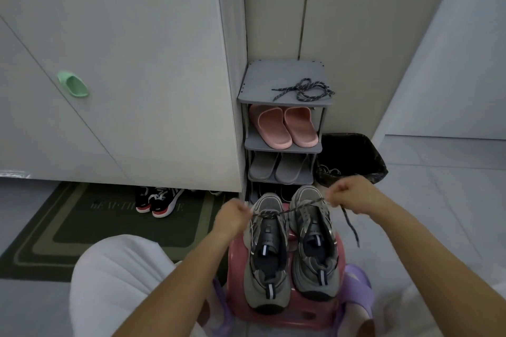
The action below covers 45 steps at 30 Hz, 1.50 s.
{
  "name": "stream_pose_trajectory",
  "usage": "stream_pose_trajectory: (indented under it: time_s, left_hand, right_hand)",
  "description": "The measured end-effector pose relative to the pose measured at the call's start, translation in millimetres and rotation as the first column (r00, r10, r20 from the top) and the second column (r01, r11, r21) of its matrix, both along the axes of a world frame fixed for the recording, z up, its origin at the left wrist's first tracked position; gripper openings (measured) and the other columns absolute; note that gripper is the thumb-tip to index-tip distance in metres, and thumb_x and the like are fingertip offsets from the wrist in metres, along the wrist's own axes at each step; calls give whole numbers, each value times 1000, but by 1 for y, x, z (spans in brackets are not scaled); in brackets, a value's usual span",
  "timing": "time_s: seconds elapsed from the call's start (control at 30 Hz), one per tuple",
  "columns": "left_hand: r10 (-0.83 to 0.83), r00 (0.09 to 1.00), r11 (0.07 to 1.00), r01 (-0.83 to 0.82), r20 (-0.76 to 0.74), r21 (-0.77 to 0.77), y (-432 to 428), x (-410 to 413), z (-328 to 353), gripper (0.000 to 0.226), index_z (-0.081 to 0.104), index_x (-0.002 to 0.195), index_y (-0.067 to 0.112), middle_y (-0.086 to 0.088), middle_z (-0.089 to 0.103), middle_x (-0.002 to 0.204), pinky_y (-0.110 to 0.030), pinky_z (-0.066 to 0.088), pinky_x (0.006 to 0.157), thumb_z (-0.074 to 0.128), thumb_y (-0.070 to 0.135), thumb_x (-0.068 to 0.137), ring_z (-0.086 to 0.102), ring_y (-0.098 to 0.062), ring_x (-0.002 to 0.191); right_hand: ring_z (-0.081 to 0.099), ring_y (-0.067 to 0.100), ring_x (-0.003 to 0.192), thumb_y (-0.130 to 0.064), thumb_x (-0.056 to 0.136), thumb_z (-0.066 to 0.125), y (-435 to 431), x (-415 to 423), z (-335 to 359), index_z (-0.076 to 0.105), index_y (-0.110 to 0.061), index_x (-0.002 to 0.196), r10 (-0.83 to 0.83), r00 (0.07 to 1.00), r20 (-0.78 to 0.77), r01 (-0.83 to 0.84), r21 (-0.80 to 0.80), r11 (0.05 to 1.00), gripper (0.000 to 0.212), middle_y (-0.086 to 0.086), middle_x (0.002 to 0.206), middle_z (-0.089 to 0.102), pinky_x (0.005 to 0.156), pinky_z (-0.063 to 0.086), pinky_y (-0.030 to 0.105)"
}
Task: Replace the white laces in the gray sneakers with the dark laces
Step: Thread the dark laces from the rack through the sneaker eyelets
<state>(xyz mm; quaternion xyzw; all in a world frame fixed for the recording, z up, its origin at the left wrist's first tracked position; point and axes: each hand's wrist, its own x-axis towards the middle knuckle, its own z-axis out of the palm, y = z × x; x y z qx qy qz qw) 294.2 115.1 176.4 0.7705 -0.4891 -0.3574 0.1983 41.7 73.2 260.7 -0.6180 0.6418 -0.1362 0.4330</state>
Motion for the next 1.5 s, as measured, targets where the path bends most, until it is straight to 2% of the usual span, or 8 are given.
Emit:
stream_pose_trajectory:
  time_s: [0.13,0.23,0.47,0.63,0.83,0.97,1.23,1.5]
  left_hand:
    - [-260,901,965,228,-347,-133,-3,-51,42,19,66,104,14,6,61,89,-16,44,70,64,25,88,56,-2,79]
    - [-300,799,953,277,-521,-123,-5,-77,54,11,61,99,20,2,58,93,-19,41,71,61,27,91,53,-9,85]
    - [-307,847,946,323,-434,-38,-6,-51,55,22,58,76,19,5,63,76,-5,38,50,50,16,97,58,-6,70]
    - [-276,919,947,310,-283,86,1,-16,48,17,65,102,6,6,63,76,-5,38,45,49,10,96,57,-2,65]
    - [-206,965,978,207,-165,-14,0,-18,42,15,71,97,7,6,63,72,-16,46,59,63,18,90,56,-5,63]
    - [-242,965,970,242,-100,-10,-2,-31,35,17,74,94,10,-8,70,89,-32,50,73,65,23,88,59,-14,74]
    - [-267,944,964,261,193,55,5,-37,-13,21,71,100,30,-4,58,124,-34,38,100,53,33,89,46,-28,119]
    - [-234,958,972,223,169,78,5,-45,-22,28,66,111,36,-2,49,131,-37,32,108,54,35,85,37,-25,126]
  right_hand:
    - [38,9,44,5,87,57,-5,29,11,62,-1,94,-146,877,457,66,187,980,10,4,59,62,36,28,15]
    - [41,10,46,7,89,52,-8,43,14,62,-3,92,-206,781,589,64,252,966,15,11,71,65,35,34,14]
    - [45,11,50,9,86,53,-13,30,4,61,0,95,-201,912,357,213,4,977,15,8,67,59,35,35,11]
    - [52,14,58,3,86,57,-20,16,-19,66,4,96,-228,961,157,244,-92,965,13,8,73,63,55,45,15]
    - [51,19,118,-41,81,68,-7,40,-30,67,-31,113,106,907,-407,-263,-352,898,34,-5,123,57,99,40,36]
    - [57,11,110,-36,87,60,13,71,-43,60,-31,120,353,847,-397,-470,-249,847,33,-11,112,66,99,35,31]
    - [57,19,109,-27,93,48,9,66,-76,67,-29,107,245,817,-522,-415,-236,879,23,-4,113,66,95,40,33]
    - [55,16,109,-34,94,42,7,75,-87,65,-31,99,215,755,-619,-436,-230,870,23,-7,110,65,98,27,35]
